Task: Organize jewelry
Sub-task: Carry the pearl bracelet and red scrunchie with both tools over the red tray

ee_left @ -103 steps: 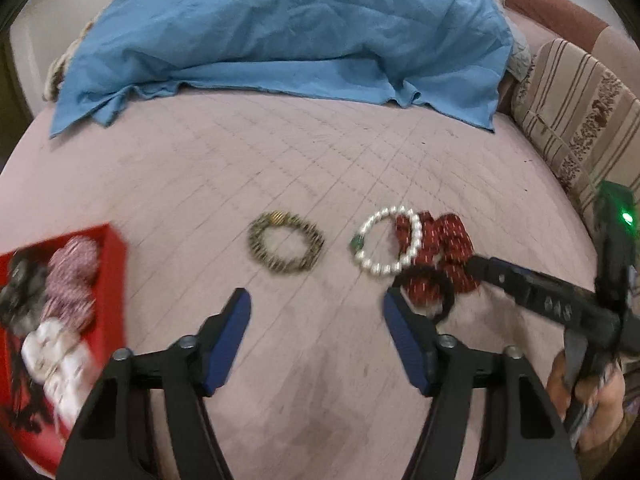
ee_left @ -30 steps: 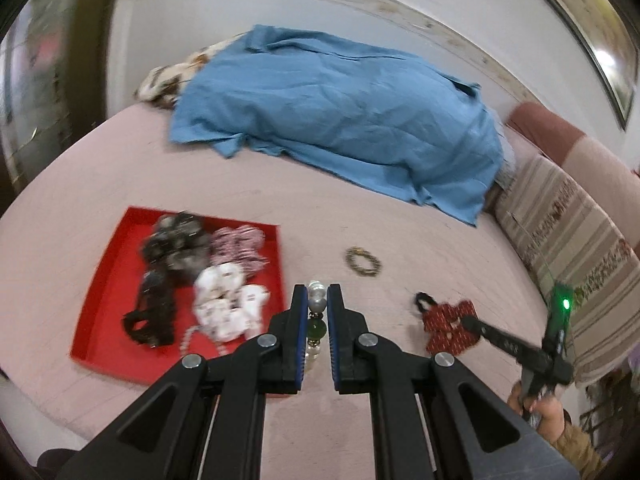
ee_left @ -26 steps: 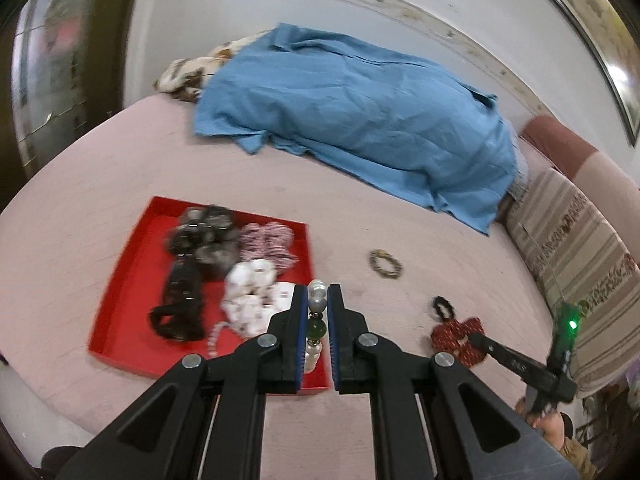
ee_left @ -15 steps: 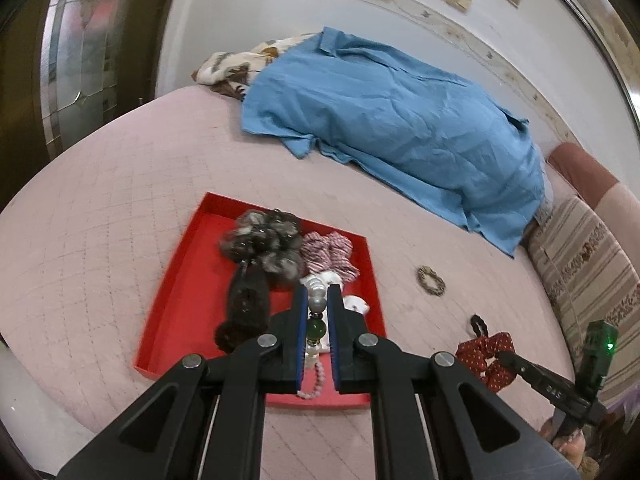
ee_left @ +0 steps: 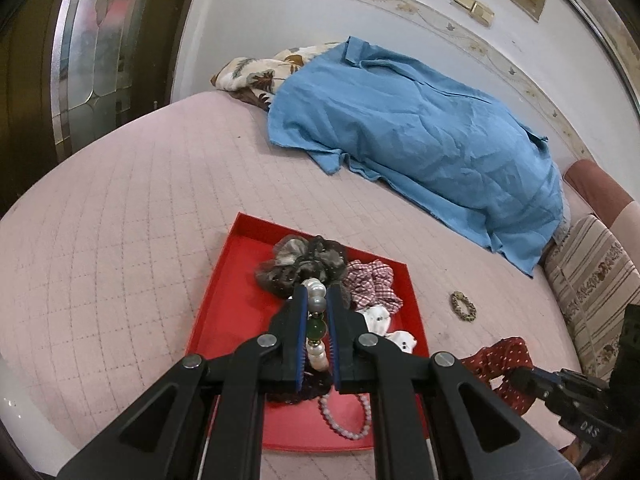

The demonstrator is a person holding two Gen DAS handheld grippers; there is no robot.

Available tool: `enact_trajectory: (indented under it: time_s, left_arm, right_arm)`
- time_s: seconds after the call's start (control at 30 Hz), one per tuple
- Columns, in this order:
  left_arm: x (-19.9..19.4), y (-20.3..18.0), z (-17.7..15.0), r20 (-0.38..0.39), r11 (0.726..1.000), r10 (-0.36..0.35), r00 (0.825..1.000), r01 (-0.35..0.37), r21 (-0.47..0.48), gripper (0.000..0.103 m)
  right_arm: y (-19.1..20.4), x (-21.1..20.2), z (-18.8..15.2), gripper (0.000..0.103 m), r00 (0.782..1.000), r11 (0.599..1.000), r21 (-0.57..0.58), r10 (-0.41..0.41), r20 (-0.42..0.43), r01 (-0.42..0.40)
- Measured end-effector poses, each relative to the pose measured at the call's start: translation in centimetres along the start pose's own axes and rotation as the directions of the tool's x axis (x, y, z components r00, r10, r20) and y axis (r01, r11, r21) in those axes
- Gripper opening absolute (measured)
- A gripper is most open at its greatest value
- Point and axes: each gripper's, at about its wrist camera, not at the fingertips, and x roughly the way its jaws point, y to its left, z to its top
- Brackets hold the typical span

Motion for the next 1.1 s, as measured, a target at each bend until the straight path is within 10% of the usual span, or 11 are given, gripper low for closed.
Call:
enact_trajectory:
  time_s: [0.37, 1.1]
  left_arm:
    - [2.7, 4.8, -0.7, -0.059, 0.990, 0.092, 0.994, -0.098, -0.104, 0.009]
    - [4.4, 4.2, -1.1, -0.076, 0.969, 0.248, 0.966, -0.248, 0.005, 0.009]
  right_arm:
    - [5.3, 5.3, 1.5, 0.009, 0.996, 0.993, -0.116, 0.028, -0.079, -0.037]
    - [5.4, 12.1, 1.5, 0.009, 0.978, 0.997, -0.051, 0.050, -0.203, -0.062]
